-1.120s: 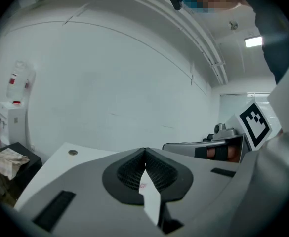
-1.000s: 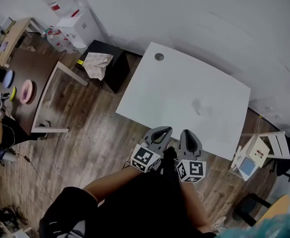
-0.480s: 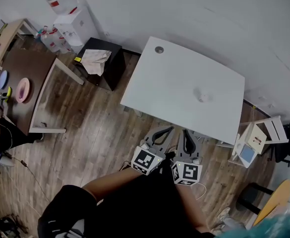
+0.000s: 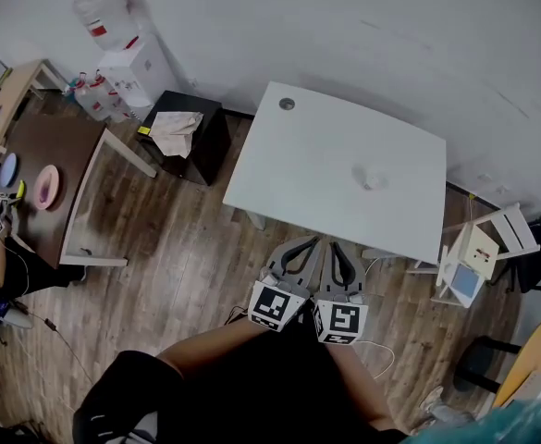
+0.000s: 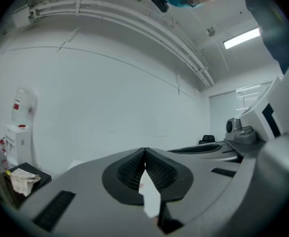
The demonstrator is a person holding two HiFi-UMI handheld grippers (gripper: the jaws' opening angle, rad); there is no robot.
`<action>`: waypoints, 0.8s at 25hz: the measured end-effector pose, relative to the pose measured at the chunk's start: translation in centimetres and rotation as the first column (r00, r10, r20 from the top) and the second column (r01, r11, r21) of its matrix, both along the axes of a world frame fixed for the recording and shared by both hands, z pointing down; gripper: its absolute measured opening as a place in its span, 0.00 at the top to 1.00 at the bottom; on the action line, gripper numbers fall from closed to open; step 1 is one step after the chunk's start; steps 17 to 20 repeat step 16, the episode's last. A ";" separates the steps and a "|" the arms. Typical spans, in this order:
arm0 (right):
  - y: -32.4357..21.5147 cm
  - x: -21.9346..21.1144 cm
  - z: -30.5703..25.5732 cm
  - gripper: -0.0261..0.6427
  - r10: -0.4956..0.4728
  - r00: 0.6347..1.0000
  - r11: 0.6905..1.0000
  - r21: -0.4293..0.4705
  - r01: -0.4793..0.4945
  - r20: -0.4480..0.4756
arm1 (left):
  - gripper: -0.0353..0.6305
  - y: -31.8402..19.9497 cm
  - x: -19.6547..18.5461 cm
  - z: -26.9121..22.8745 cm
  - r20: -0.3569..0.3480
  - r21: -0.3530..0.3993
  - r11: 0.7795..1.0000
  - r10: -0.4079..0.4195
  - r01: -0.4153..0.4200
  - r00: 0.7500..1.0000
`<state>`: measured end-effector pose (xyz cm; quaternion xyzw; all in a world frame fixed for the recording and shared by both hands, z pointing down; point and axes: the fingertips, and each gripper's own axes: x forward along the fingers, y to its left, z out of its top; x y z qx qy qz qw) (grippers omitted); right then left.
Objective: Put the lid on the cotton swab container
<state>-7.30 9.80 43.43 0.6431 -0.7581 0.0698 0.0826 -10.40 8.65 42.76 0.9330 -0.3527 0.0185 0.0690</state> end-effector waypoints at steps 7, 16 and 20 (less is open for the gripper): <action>0.0 -0.9 -0.2 0.90 0.005 1.000 1.000 0.014 -0.005 -0.025 | 0.93 0.1 -0.1 -0.1 0.001 0.021 1.000 0.022 -0.022 1.000; -1.2 -2.9 -0.6 0.91 0.004 0.999 0.999 0.046 -0.002 -0.048 | 0.93 -1.2 -1.9 0.4 -0.002 0.016 0.999 0.046 -0.046 0.999; -1.2 -2.9 -0.6 0.91 0.004 0.999 0.999 0.046 -0.002 -0.048 | 0.93 -1.2 -1.9 0.4 -0.002 0.016 0.999 0.046 -0.046 0.999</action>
